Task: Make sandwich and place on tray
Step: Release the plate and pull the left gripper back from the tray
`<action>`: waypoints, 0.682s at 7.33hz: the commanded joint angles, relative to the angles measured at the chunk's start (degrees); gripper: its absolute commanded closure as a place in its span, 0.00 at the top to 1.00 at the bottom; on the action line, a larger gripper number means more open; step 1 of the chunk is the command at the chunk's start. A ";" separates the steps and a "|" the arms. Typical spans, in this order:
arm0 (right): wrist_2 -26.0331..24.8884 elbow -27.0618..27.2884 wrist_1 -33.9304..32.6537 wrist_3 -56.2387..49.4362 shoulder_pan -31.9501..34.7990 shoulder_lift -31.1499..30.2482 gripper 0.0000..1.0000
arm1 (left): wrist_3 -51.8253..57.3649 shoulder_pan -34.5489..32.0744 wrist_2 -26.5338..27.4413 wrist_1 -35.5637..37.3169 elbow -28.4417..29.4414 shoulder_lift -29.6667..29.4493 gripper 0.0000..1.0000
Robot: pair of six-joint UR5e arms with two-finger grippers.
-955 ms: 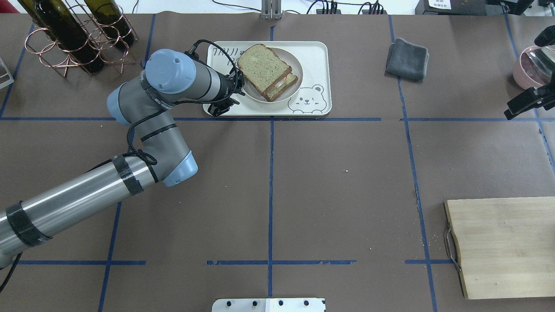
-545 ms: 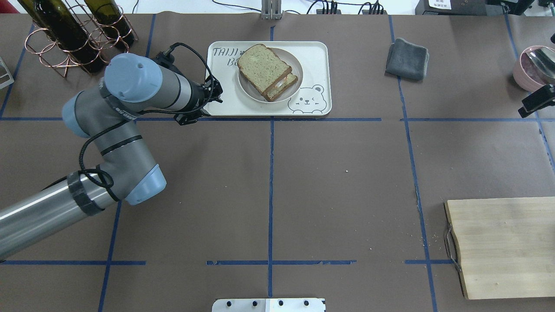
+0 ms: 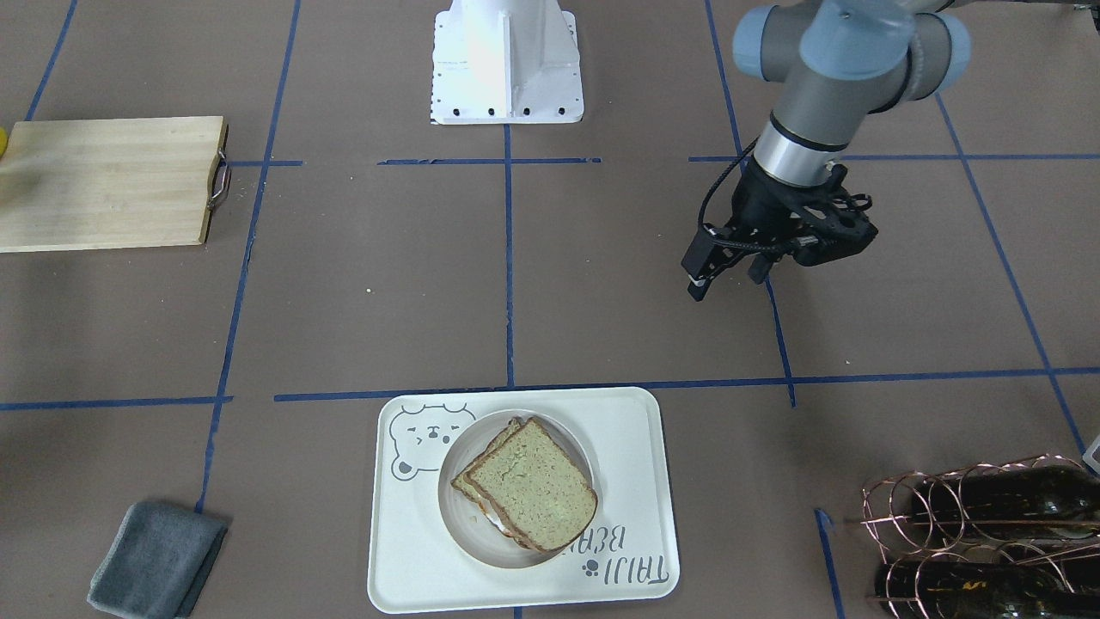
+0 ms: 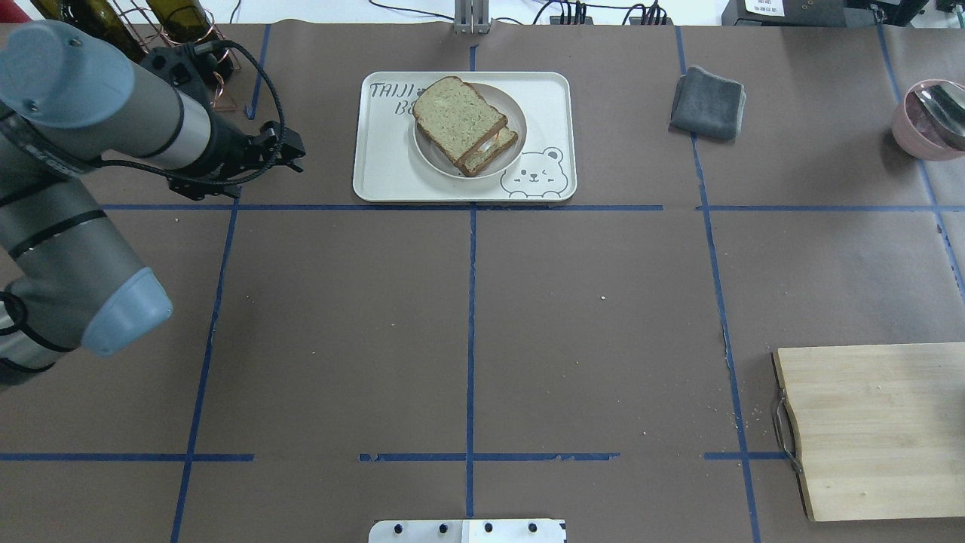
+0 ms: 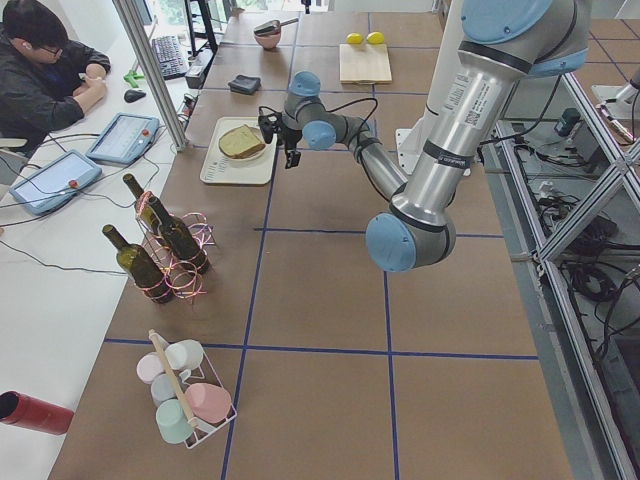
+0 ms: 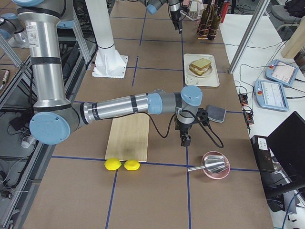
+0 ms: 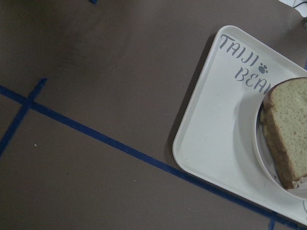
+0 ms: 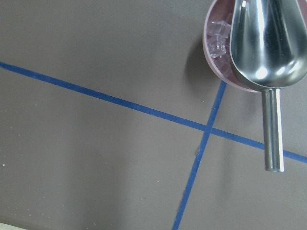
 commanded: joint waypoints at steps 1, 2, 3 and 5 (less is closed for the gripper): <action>0.44 -1.47 -0.10 -3.11 3.25 -1.68 1.00 | 20.82 -9.45 -7.06 2.18 -1.50 6.77 1.00; 2.19 -1.47 -0.01 -2.15 3.26 -1.69 1.00 | 29.96 -13.24 -8.57 2.62 -2.99 11.69 1.00; 2.29 -1.21 0.52 -0.75 3.26 -0.91 1.00 | 39.97 -18.32 -8.84 5.84 -3.52 14.35 1.00; 2.82 0.36 0.52 3.91 3.26 -1.25 1.00 | 62.56 -27.21 -9.80 14.81 -1.44 17.52 1.00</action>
